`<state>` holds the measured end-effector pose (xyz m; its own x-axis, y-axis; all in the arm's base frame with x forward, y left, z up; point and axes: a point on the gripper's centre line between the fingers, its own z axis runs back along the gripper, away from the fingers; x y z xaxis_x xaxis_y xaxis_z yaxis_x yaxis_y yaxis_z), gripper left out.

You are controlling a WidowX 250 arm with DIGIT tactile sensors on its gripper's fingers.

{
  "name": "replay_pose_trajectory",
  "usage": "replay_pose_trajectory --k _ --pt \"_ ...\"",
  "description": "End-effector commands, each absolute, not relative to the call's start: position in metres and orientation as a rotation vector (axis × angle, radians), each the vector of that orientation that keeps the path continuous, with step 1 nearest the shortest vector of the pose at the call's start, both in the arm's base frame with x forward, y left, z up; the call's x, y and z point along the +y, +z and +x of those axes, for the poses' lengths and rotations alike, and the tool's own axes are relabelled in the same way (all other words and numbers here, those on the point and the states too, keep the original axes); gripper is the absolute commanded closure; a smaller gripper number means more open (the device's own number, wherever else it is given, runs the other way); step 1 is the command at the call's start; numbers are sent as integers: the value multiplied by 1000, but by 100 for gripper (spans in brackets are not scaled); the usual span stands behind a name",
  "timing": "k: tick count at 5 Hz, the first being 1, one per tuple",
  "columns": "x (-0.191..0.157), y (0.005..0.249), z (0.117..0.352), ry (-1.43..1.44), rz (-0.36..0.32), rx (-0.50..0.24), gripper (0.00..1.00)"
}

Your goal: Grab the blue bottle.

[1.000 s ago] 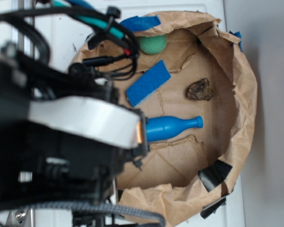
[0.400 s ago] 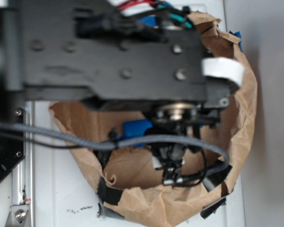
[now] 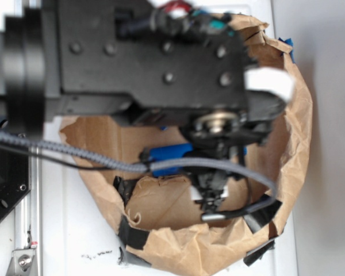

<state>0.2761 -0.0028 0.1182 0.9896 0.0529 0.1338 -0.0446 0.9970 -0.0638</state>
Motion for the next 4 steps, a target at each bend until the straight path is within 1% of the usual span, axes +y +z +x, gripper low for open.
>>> replay_pose_trajectory --k 1,2,4 --pt "10 97 280 70 -60 -174 0" --pt "15 88 281 80 -78 -161 0" --pt "18 74 279 116 -84 -161 0"
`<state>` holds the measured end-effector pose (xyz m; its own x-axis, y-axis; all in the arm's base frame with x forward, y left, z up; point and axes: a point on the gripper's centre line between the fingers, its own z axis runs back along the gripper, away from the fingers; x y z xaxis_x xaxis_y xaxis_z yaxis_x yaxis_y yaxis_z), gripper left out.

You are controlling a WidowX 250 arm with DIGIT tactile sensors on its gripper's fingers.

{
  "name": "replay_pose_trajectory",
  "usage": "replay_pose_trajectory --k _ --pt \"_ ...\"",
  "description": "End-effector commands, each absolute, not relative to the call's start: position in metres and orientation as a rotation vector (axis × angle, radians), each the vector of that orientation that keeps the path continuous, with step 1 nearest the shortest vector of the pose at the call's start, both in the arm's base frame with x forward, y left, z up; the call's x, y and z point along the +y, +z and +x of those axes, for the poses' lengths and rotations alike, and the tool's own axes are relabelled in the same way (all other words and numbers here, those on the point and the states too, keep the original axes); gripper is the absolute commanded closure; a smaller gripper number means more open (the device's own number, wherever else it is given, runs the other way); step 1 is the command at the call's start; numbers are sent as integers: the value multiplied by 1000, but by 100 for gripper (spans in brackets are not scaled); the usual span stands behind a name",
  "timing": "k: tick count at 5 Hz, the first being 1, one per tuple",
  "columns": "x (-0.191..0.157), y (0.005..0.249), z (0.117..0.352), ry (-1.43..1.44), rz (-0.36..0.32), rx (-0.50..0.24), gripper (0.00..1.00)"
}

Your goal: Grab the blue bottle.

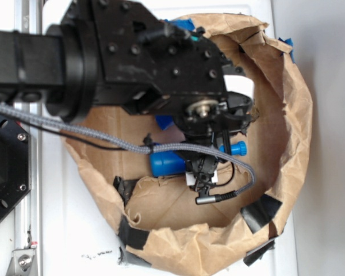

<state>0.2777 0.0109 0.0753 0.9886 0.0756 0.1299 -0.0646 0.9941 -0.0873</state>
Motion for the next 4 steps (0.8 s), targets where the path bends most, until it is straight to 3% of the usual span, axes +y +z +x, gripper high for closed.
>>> replay_pose_trajectory --k 1,3,4 --pt "11 70 274 140 -91 -170 0" --pt "-3 68 271 83 -84 -185 0" --pt "1 70 280 91 -116 -180 0"
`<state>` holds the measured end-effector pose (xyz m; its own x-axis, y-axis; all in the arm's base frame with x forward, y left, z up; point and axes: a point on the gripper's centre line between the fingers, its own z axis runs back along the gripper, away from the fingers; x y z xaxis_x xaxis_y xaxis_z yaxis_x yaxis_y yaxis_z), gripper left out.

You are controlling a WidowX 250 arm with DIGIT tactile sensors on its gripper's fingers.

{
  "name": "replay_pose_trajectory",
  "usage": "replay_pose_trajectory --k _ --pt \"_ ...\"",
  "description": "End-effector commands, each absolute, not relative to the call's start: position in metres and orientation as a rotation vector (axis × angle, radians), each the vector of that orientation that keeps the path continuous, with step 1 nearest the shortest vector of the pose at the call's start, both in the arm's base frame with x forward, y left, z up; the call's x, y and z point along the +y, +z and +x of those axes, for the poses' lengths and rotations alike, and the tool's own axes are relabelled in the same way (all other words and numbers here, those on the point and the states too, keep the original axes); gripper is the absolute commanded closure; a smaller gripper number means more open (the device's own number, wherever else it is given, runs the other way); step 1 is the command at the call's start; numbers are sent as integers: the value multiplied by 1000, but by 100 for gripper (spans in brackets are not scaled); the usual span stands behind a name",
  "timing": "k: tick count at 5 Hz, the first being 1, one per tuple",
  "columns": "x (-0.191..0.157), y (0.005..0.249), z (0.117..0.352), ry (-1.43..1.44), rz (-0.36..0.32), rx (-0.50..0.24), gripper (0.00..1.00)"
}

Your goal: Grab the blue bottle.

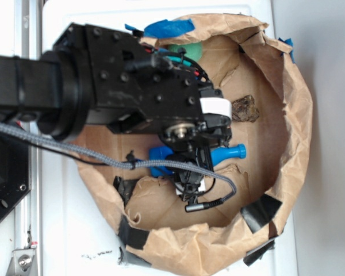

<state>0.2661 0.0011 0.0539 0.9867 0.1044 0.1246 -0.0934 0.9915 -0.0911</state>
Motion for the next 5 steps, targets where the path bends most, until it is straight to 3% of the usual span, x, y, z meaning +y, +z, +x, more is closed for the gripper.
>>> replay_pose_trajectory --k 1,5 --pt "5 69 289 101 -135 -173 0" --pt "2 44 289 85 -104 -135 0"
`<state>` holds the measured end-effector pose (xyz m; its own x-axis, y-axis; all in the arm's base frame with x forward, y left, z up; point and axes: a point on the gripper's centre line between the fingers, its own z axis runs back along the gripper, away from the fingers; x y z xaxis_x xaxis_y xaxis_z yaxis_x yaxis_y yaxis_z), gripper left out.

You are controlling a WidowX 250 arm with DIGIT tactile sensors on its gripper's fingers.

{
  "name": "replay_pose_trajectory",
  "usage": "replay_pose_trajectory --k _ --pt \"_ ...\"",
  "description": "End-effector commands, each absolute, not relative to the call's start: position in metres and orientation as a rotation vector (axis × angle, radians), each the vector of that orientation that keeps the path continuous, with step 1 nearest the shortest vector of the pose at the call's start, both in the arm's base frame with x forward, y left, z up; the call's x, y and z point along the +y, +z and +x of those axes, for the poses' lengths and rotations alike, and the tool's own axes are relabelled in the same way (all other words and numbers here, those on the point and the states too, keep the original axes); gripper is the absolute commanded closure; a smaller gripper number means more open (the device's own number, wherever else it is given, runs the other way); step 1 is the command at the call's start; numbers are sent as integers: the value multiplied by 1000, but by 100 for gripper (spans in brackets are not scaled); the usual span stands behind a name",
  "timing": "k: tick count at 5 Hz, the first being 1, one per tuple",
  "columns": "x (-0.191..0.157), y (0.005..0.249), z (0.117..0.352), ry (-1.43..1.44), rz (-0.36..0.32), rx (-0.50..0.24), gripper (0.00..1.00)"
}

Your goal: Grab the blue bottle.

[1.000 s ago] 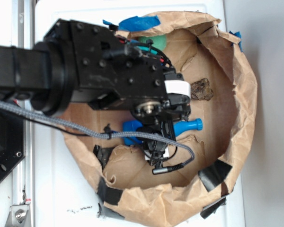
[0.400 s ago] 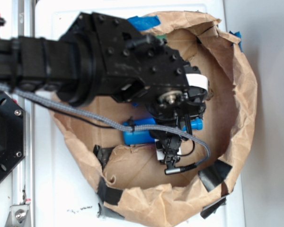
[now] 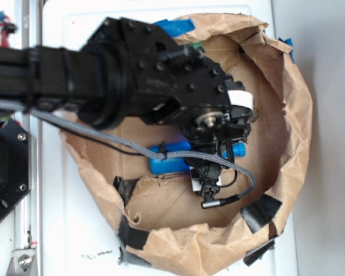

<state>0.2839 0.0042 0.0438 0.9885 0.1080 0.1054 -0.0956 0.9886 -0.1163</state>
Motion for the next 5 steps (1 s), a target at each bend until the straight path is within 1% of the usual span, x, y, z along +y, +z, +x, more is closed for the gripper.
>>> replay_pose_trajectory --k 1,2,3,4,5 --pt "-3 34 287 71 -112 -110 0" --pt "-4 34 287 70 -117 -115 100" --pt "-3 37 286 68 -120 -121 100" --pt "-4 50 282 34 -155 -103 100" --pt "-1 92 276 15 -189 -145 100"
